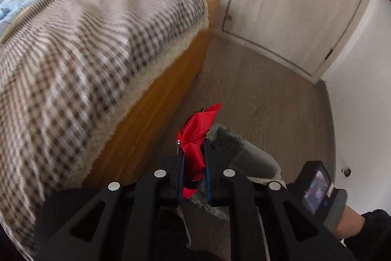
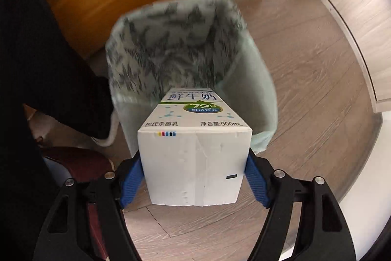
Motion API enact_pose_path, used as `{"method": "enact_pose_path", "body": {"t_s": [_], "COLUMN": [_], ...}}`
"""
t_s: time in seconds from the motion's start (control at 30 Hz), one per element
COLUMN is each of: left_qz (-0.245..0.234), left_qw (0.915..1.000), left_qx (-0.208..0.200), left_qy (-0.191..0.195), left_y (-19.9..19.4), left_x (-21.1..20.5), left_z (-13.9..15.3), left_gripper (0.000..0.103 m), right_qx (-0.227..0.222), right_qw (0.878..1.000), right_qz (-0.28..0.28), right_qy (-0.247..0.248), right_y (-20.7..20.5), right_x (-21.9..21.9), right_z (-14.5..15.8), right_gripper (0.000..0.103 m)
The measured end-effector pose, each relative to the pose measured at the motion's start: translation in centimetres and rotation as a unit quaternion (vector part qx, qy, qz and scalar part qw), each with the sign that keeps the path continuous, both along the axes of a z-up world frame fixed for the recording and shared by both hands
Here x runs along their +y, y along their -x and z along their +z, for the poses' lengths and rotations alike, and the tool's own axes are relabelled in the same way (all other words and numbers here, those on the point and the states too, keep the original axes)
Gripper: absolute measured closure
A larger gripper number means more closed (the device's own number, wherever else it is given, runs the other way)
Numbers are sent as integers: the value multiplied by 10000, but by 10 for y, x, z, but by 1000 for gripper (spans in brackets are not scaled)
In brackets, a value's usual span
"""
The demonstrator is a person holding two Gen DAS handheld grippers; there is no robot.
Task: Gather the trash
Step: 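Carry the carton and red packet with both grippers to the floor trash bin, then open both grippers over the bin, dropping the carton and packet inside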
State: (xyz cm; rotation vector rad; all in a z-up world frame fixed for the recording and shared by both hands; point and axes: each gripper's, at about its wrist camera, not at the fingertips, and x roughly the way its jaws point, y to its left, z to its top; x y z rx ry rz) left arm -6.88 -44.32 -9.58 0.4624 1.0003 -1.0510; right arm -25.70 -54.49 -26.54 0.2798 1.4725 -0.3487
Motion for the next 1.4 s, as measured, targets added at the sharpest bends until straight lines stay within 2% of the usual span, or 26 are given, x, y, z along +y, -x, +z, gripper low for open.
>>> {"method": "enact_pose_path", "body": {"t_s": [0.07,0.13,0.33,0.4,0.53,0.67,0.77,0.8,0.87,0.97,1.17,1.3,1.4], "left_qz": [-95,-220,-398,-458,-717,-739,-605,-595,-627,-750,-480,-504,-645], "left_qw": [9999,9992,9958,9923,9789,9730,9698,9691,9703,9725,9761,9788,9842], "left_qx": [-63,-195,272,662,1015,1038,976,965,937,887,920,653,465], "left_qy": [-123,-283,-773,-941,-1623,-1924,-2152,-2192,-2141,-2020,-1907,-1875,-1580], "left_y": [3,6,12,14,22,22,20,21,26,28,17,23,28], "left_x": [-9,-22,-60,-69,-87,-90,-93,-93,-88,-88,-90,-91,-90], "left_z": [-1,-7,-41,-60,-102,-116,-118,-117,-119,-118,-119,-113,-100], "left_gripper": [92,92,92,92,91,88,71,61,44,34,33,32,32], "right_qx": [33,41,56,17,154,-17,-288,-372,-526,-694,-750,-743,-752], "right_qw": [9999,9996,9994,9990,9993,9998,9994,9992,9984,9971,9963,9957,9945], "right_qz": [-132,-223,-172,-161,9,-35,-110,-136,-198,-232,-244,-249,-238], "right_qy": [-73,-168,-300,-406,-332,-210,-131,-67,58,209,354,489,687], "right_y": [-1,-1,3,1,-2,-2,-1,-1,-1,-3,-9,-12,-14], "right_x": [0,1,-1,-1,-1,-10,-20,-22,-28,-32,-35,-39,-41], "right_z": [-17,-20,-15,-12,-3,22,49,57,71,84,93,97,106], "right_gripper": [31,30,30,30,29,29,29,29,29,26,25,26,26]}}
